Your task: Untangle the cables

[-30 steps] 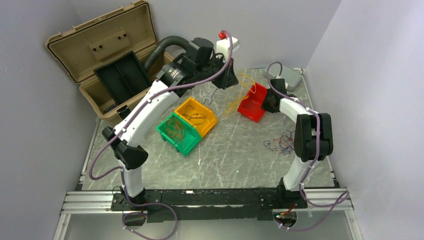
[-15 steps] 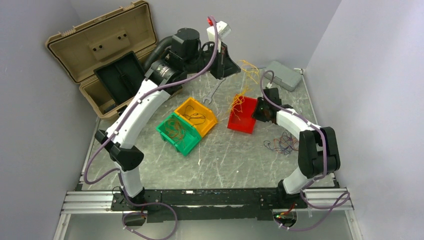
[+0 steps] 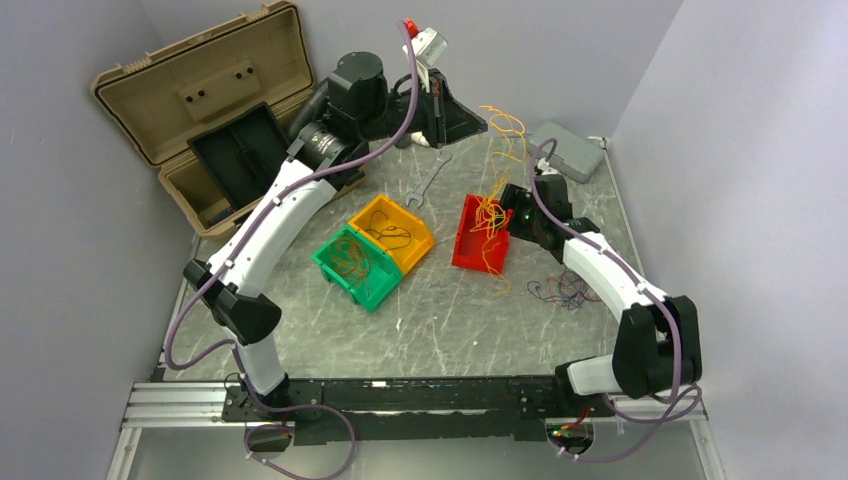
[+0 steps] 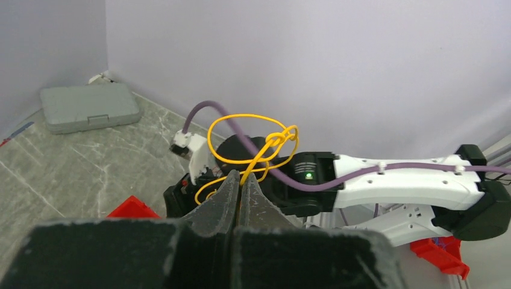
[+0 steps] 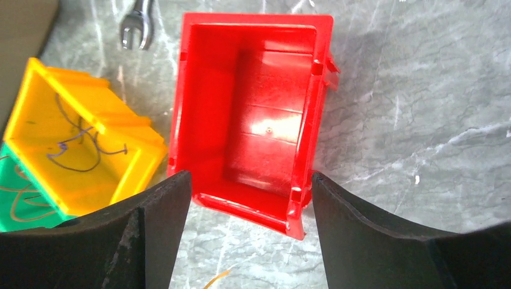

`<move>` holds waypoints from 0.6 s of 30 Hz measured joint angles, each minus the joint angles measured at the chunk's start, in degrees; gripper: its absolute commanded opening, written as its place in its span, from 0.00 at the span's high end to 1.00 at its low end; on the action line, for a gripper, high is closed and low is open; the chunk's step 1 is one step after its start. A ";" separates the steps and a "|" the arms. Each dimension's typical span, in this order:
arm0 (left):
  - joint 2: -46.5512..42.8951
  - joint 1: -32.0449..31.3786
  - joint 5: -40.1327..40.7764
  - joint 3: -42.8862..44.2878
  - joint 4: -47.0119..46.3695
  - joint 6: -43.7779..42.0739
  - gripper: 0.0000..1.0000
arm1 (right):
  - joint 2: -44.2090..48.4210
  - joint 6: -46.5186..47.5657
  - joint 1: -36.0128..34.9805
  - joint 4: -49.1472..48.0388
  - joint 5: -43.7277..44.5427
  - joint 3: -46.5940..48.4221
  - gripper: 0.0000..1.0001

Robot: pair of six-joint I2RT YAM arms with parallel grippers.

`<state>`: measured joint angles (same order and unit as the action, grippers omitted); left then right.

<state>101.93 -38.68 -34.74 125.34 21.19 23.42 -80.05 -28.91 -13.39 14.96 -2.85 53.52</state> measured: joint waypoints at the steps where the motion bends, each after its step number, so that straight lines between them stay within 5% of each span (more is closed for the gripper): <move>1: 0.02 0.26 -0.35 -0.76 -0.96 0.46 1.00 | 1.22 0.04 0.13 0.20 0.04 0.00 0.25; 6: 1.75 1.64 -1.79 -2.54 -4.96 2.86 1.00 | 5.27 0.24 1.09 1.03 -0.33 0.02 0.25; 12: 3.89 2.51 -2.97 -2.54 -8.11 4.70 1.00 | 7.54 0.22 3.50 2.49 -2.62 0.13 0.05; 18: 4.20 2.75 -3.93 -2.51 -12.04 6.12 1.00 | 12.90 0.31 5.88 1.68 -2.58 -0.26 0.03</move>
<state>106.13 -35.92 -38.68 122.83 9.15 29.54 -67.16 -28.60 -7.51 16.64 -5.43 53.25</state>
